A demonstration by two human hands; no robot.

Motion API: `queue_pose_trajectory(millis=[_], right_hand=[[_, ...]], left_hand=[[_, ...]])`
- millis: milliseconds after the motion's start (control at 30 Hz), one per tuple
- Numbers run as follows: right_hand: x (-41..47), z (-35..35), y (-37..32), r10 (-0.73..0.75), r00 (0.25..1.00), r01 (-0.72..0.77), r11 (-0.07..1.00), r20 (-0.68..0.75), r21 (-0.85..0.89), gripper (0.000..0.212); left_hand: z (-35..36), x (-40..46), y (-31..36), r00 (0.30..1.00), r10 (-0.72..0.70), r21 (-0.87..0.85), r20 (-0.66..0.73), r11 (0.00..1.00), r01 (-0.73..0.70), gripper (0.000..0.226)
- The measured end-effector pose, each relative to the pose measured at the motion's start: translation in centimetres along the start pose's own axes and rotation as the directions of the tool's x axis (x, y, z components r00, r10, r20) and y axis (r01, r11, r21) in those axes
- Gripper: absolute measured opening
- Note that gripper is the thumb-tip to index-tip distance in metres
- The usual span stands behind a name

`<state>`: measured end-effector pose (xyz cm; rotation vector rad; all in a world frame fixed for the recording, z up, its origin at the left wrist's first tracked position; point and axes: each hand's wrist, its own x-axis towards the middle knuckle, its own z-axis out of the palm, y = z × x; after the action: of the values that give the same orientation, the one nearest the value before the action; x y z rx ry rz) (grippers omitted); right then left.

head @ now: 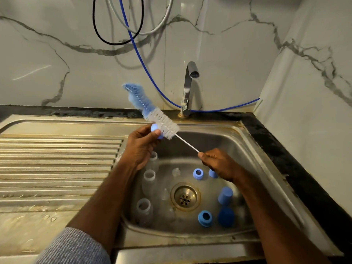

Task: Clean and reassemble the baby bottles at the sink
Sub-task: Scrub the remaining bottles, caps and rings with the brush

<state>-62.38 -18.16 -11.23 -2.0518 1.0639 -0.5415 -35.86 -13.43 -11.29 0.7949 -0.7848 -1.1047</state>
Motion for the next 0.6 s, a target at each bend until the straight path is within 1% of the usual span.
queue_pose_trajectory(millis=[33,67,100,167,267,300,367,433,500,600], right_hand=[[0.1,0.2,-0.3,-0.014,1.000,0.014,1.000,-0.004,-0.006,0.052],[0.2,0.3,-0.4,-0.024,1.000,0.024,1.000,-0.006,-0.012,0.052],[0.2,0.1,-0.4,-0.024,1.000,0.024,1.000,-0.006,-0.012,0.052],[-0.2,-1.0,0.2,-0.004,1.000,0.004,1.000,0.004,0.011,0.052],[-0.9,-2.3,1.1,0.020,1.000,-0.020,0.999,0.006,0.046,0.052],[-0.9,-2.2,1.1,0.022,1.000,-0.023,0.998,0.009,0.055,0.053],[-0.6,-1.5,0.6,0.003,0.999,-0.005,0.999,0.045,0.051,0.054],[-0.2,-0.5,-0.2,-0.029,0.996,0.028,0.999,0.081,0.017,0.055],[-0.1,-0.4,-0.3,-0.038,0.997,0.037,0.999,0.063,0.020,0.055],[-0.3,-1.6,0.6,0.004,1.000,-0.003,0.999,-0.025,0.043,0.053]], left_hand=[[0.3,-0.2,-0.3,0.999,0.013,0.115,0.041,0.993,-0.018,0.027],[0.6,-0.4,-0.5,0.997,0.027,0.183,0.074,0.982,-0.041,0.026],[0.8,-0.5,-0.6,0.995,0.039,0.204,0.087,0.977,-0.057,0.026],[0.5,-0.4,0.1,0.995,0.038,0.167,0.097,0.984,-0.054,0.026],[-1.1,-0.2,1.4,0.982,-0.009,0.057,0.188,0.998,-0.002,0.028],[-1.5,-0.2,1.6,0.974,-0.034,0.066,0.223,0.998,0.019,0.029],[-1.6,-0.4,1.4,0.955,-0.104,0.154,0.277,0.986,0.062,0.030],[-1.3,-0.7,0.9,0.949,-0.153,0.207,0.274,0.974,0.097,0.037],[-1.4,-0.6,1.0,0.950,-0.145,0.166,0.278,0.981,0.101,0.037],[-1.9,-0.3,1.7,0.955,-0.094,0.096,0.281,0.993,0.069,0.039]])
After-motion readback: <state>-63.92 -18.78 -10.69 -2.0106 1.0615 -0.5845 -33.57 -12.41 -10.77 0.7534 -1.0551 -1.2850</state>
